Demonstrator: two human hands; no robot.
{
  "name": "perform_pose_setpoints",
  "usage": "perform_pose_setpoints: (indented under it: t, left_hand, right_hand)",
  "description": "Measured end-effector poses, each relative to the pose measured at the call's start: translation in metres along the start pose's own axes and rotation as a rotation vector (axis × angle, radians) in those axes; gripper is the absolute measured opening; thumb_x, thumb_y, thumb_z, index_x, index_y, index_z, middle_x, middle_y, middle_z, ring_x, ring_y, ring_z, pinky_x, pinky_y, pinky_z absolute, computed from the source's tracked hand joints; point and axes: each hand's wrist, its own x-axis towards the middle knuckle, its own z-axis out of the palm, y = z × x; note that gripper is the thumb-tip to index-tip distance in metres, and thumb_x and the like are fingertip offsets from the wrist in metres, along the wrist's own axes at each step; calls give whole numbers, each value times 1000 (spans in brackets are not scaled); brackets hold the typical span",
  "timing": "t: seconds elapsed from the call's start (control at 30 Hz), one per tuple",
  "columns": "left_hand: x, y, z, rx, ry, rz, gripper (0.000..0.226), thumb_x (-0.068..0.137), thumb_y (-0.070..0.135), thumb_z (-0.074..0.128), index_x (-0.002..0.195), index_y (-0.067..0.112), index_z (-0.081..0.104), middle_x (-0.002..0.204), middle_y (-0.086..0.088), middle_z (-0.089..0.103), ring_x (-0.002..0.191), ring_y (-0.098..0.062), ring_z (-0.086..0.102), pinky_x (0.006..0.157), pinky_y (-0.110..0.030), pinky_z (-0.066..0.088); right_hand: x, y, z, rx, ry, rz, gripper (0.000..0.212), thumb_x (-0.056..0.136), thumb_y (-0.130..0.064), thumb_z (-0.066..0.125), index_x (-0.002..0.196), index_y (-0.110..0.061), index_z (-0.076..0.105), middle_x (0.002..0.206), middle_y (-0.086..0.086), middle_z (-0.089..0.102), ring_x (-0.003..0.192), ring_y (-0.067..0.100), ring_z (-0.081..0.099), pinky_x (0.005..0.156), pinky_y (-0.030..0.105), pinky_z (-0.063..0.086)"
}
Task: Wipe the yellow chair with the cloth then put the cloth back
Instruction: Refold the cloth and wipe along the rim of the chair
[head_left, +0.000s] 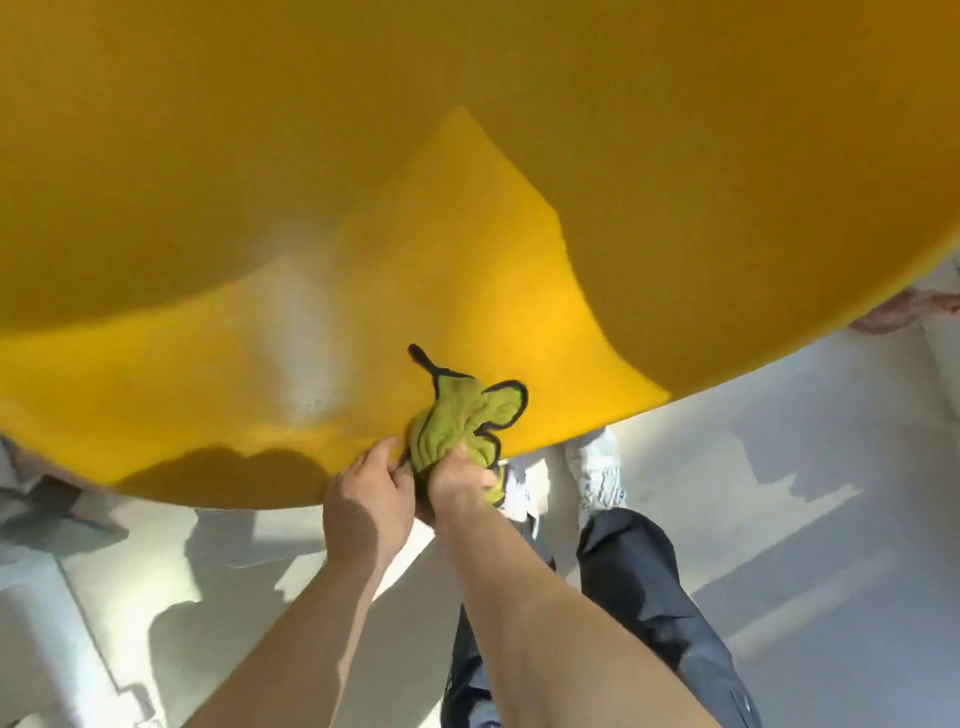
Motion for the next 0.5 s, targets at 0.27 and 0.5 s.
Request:
perform_pose_setpoints:
  t: [0.27,0.5]
  left_hand:
    - [-20,-57,-115,-821,182,-602,54,85,59,62,111,11,63,106,-7,67,104,-31,62,89,-34,45]
    - [-97,-39,-185,-1364,99,-472,47,79,60,72,107,22,71,104,-3,77,97,-22,73,85,-38,56]
  right_hand:
    - [-89,27,61,-745,-408,-96,47,93,-50,46,132,-23,49,96,5,65,49,17,63,48,23,51]
    - [-222,-15,19,-1179,-455,-384,40,94,-34,65,125,-31,40,118,15,67,84,29,70,77,52,62]
